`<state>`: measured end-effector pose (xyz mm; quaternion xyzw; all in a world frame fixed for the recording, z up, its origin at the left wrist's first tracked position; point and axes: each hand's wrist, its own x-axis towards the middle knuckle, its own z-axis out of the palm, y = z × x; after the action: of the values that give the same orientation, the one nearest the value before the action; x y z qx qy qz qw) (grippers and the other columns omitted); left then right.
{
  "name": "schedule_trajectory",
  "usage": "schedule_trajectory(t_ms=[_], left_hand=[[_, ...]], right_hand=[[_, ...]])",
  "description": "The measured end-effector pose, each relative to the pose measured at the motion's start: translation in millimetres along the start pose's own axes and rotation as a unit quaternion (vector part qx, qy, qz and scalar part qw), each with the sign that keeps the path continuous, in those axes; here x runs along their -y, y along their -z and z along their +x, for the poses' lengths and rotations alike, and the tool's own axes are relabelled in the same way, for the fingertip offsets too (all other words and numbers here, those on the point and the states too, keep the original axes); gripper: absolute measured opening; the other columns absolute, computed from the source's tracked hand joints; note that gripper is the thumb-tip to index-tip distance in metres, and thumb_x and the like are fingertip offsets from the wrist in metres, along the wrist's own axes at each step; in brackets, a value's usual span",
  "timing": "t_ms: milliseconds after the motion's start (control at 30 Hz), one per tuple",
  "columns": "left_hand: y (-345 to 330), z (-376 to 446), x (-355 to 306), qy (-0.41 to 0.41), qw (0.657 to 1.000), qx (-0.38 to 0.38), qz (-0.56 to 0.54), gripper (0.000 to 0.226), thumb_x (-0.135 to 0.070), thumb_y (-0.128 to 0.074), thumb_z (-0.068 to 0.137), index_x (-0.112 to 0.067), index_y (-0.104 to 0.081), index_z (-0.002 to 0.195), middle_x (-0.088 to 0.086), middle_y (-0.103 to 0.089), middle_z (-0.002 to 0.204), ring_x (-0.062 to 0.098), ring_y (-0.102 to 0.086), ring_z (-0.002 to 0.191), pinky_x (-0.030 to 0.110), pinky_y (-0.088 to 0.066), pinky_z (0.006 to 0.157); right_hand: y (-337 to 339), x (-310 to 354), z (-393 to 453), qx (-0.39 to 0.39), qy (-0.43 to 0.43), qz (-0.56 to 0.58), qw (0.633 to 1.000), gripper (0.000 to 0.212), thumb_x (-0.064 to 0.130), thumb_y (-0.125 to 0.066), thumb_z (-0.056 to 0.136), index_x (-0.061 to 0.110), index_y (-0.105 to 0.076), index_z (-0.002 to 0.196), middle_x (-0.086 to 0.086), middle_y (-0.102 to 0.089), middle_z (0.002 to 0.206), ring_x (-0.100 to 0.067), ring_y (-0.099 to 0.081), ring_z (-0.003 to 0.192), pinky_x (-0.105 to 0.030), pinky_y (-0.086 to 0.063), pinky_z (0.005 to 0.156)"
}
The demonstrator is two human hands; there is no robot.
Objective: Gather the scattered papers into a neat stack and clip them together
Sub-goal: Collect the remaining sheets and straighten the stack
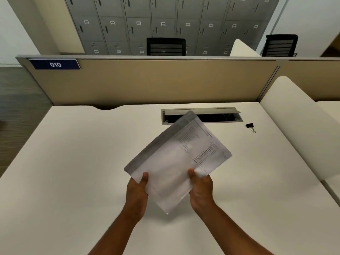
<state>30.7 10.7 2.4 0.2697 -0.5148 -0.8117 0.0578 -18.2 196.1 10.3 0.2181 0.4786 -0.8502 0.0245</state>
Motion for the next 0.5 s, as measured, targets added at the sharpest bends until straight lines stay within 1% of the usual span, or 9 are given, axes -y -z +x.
schedule_trajectory(t_ms=[67,133,200,233,267,333,400,433,500], left_hand=[[-1,1,-8,-0.039,0.999,-0.007,0.011,0.041,-0.021,-0.059,0.096,-0.015,-0.053,0.135,0.006,-0.067,0.125,0.026,-0.064,0.114,0.048,-0.05,0.1],[3,0,-17,-0.105,0.992,-0.017,0.072,0.036,-0.016,-0.057,0.098,-0.014,-0.054,0.133,0.004,-0.069,0.121,0.021,-0.066,0.11,0.038,-0.054,0.093],[10,0,-25,-0.152,0.98,-0.042,0.118,0.03,-0.015,-0.057,0.098,-0.016,-0.057,0.128,-0.001,-0.07,0.115,0.015,-0.067,0.104,0.025,-0.057,0.082],[15,1,-29,-0.17,0.975,-0.058,0.134,0.026,-0.016,-0.057,0.098,-0.019,-0.058,0.124,-0.004,-0.07,0.111,0.013,-0.067,0.101,0.022,-0.056,0.077],[20,1,-32,-0.182,0.969,-0.069,0.149,0.024,-0.016,-0.058,0.098,-0.02,-0.059,0.121,-0.006,-0.07,0.109,0.012,-0.067,0.099,0.022,-0.056,0.075],[28,1,-40,-0.206,0.957,-0.076,0.188,0.023,-0.019,-0.058,0.098,-0.02,-0.059,0.12,-0.005,-0.07,0.109,0.011,-0.067,0.098,0.028,-0.055,0.078],[31,-1,-46,-0.237,0.94,-0.076,0.234,0.024,-0.02,-0.057,0.098,-0.02,-0.059,0.122,-0.006,-0.069,0.109,0.011,-0.066,0.098,0.031,-0.054,0.081],[30,-2,-48,-0.251,0.93,-0.081,0.255,0.025,-0.02,-0.057,0.098,-0.02,-0.058,0.123,-0.007,-0.068,0.109,0.009,-0.065,0.099,0.029,-0.052,0.08],[24,-5,-49,-0.278,0.912,-0.097,0.284,0.028,-0.019,-0.057,0.098,-0.021,-0.057,0.126,-0.011,-0.066,0.109,0.002,-0.062,0.099,0.021,-0.048,0.08]], right_hand=[[6,1,-3,0.051,-0.033,0.033,0.998,0.046,-0.005,-0.069,0.088,0.02,-0.064,0.126,-0.007,-0.074,0.123,-0.03,-0.071,0.11,-0.049,-0.056,0.096],[16,7,0,0.093,-0.036,0.023,0.995,0.05,-0.003,-0.071,0.085,0.019,-0.064,0.129,-0.007,-0.073,0.126,-0.027,-0.071,0.112,-0.045,-0.06,0.089],[28,22,12,0.104,-0.024,0.017,0.994,0.054,-0.001,-0.073,0.08,0.016,-0.063,0.13,-0.008,-0.072,0.127,-0.026,-0.071,0.113,-0.041,-0.062,0.083],[34,32,20,0.106,-0.02,0.016,0.994,0.055,0.0,-0.073,0.08,0.015,-0.063,0.132,-0.009,-0.072,0.127,-0.027,-0.071,0.114,-0.041,-0.062,0.083],[40,43,28,0.108,-0.017,0.003,0.994,0.056,0.002,-0.074,0.079,0.014,-0.063,0.132,-0.01,-0.072,0.126,-0.028,-0.07,0.112,-0.041,-0.062,0.083],[48,67,41,0.139,-0.007,-0.089,0.986,0.054,0.009,-0.079,0.076,0.018,-0.067,0.128,-0.014,-0.074,0.12,-0.03,-0.072,0.104,-0.04,-0.061,0.08],[48,83,49,0.196,0.021,-0.221,0.955,0.05,0.017,-0.084,0.075,0.02,-0.069,0.123,-0.014,-0.077,0.113,-0.033,-0.074,0.102,-0.037,-0.061,0.078],[45,88,51,0.214,0.042,-0.271,0.938,0.047,0.02,-0.085,0.075,0.02,-0.07,0.119,-0.011,-0.078,0.109,-0.033,-0.075,0.1,-0.034,-0.062,0.077],[34,87,49,0.21,0.1,-0.325,0.917,0.034,0.019,-0.085,0.078,0.019,-0.072,0.111,-0.004,-0.079,0.103,-0.028,-0.076,0.095,-0.031,-0.062,0.074]])
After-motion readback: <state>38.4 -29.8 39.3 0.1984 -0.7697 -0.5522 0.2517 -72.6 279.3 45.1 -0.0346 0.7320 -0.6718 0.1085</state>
